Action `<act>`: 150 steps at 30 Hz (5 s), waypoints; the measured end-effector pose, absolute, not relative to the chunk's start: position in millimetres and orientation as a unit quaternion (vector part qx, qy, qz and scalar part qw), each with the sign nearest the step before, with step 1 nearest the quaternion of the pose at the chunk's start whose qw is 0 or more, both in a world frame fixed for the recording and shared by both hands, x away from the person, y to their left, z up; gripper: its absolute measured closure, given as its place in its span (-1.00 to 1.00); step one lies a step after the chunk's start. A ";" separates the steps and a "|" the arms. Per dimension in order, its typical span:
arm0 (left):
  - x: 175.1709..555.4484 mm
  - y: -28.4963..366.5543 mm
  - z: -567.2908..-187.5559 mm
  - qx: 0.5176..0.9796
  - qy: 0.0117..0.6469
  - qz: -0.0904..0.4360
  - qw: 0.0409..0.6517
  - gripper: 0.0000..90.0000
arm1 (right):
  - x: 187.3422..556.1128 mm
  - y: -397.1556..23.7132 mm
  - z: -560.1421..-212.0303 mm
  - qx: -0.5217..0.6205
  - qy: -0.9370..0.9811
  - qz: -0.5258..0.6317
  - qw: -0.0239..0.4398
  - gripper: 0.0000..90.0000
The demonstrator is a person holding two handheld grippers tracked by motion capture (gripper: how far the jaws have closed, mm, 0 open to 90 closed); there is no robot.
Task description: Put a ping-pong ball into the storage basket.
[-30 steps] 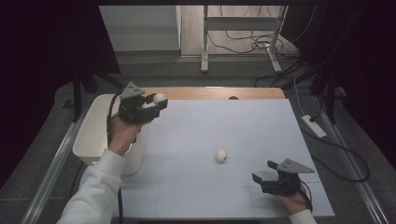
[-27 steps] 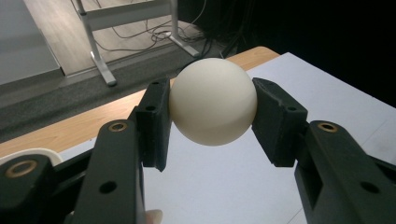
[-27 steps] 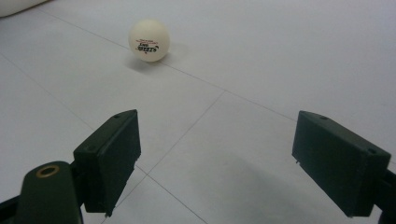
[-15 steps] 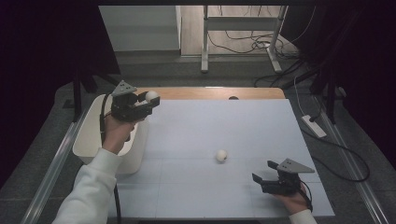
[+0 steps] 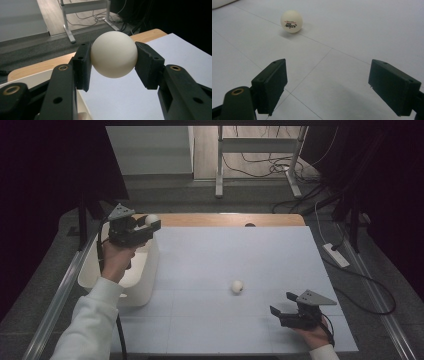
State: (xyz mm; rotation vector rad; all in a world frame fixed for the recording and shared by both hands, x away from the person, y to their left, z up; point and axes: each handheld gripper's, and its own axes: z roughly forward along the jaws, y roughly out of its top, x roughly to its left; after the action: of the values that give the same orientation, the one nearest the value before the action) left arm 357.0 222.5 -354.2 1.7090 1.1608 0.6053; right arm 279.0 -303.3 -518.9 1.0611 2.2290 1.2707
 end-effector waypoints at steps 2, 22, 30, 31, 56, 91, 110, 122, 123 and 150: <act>357.0 224.6 -353.8 0.697 0.477 0.249 0.475 0.12 | 279.1 -303.3 -519.0 0.376 0.789 0.450 0.181 -0.66; 370.2 255.7 -373.4 0.683 0.528 0.246 0.441 0.12 | 279.5 -303.0 -519.6 0.376 0.790 0.449 0.182 -0.66; 374.5 262.7 -378.5 0.681 0.540 0.244 0.430 0.12 | 279.7 -302.7 -520.0 0.376 0.791 0.447 0.182 -0.66; 375.2 262.9 -379.2 0.682 0.540 0.243 0.429 0.12 | 279.7 -302.6 -520.0 0.376 0.791 0.447 0.182 -0.66; 394.1 274.4 -410.2 0.696 0.579 0.212 0.369 0.11 | 279.7 -301.9 -520.9 0.375 0.793 0.443 0.184 -0.65; 378.8 273.8 -398.6 0.695 0.546 0.216 0.416 -0.47 | 279.4 -301.0 -521.2 0.372 0.796 0.440 0.188 -0.65; 353.5 251.7 -380.7 0.704 0.489 0.208 0.471 -0.48 | 280.4 -300.3 -519.3 0.372 0.791 0.448 0.186 -0.65; 331.5 238.6 -365.3 0.708 0.447 0.194 0.512 -0.48 | 282.1 -299.7 -517.2 0.377 0.785 0.454 0.188 -0.64; 330.3 237.4 -364.8 0.710 0.444 0.192 0.512 -0.48 | 282.5 -299.5 -517.3 0.376 0.785 0.455 0.188 -0.64; 328.2 208.0 -372.2 0.734 0.411 0.152 0.519 -0.49 | 285.0 -297.7 -516.3 0.369 0.789 0.453 0.189 -0.64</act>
State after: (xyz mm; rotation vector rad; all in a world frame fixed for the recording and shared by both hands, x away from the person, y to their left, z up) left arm 328.2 208.0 -372.2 1.7597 0.9860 0.3653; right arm 285.0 -297.7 -516.3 1.0363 2.2191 1.2742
